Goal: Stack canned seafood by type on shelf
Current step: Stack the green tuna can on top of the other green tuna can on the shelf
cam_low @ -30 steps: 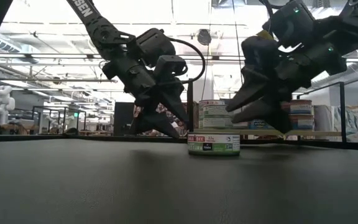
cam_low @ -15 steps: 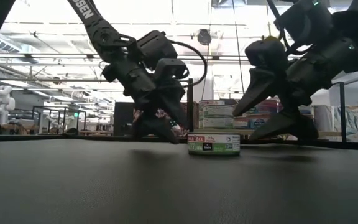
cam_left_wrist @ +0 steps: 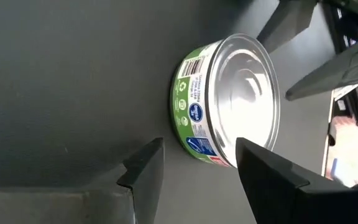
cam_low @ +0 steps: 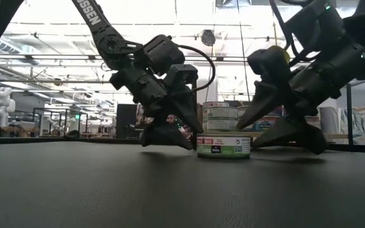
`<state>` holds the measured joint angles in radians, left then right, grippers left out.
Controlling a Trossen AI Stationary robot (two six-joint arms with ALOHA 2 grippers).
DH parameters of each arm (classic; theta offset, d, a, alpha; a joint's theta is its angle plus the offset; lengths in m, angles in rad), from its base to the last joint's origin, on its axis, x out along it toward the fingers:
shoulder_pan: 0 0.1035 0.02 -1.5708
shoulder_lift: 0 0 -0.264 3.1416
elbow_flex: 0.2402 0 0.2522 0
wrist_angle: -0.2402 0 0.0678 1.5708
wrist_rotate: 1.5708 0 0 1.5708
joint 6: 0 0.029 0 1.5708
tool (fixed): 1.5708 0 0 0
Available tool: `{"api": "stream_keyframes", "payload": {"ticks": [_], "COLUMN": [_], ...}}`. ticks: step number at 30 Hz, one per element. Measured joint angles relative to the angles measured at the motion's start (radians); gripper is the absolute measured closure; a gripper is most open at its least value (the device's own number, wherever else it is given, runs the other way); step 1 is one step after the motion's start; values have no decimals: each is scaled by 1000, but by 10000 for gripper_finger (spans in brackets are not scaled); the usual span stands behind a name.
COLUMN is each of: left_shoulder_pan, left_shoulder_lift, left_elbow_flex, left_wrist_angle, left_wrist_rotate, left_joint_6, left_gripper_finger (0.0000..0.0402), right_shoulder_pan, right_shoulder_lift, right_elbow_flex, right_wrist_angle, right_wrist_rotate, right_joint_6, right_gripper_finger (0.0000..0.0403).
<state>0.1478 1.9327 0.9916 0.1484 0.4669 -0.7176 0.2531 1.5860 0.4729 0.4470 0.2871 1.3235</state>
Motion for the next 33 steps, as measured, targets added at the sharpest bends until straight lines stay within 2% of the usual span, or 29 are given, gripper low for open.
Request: {"api": "stream_keyframes", "payload": {"ticks": [8, 17, 20, 25, 28, 33], "left_shoulder_pan": [0, -7, -12, -12, -13, -12], "left_shoulder_lift": [0, 0, 0, 0, 0, 0], "left_elbow_flex": [0, 0, 0, 0, 0, 0], "left_wrist_angle": [-1, 2, 2, 0, 2, 4], "left_wrist_rotate": [0, 2, 24, 61, 68, 80], "left_joint_6": [-39, -89, -89, -89, -89, -86], "left_gripper_finger": [204, 207, 231, 295, 324, 348], "right_shoulder_pan": [-3, -4, -4, -5, -5, -7], "right_shoulder_lift": [45, 49, 49, 49, 50, 50], "right_elbow_flex": [1, 1, 2, 2, 2, 2], "right_wrist_angle": [23, 45, 51, 61, 59, 55], "right_wrist_rotate": [5, 2, 2, 2, 1, 10], "right_joint_6": [3, 3, 1, -1, -3, -25], "right_gripper_finger": [240, 324, 356, 396, 399, 402]}}
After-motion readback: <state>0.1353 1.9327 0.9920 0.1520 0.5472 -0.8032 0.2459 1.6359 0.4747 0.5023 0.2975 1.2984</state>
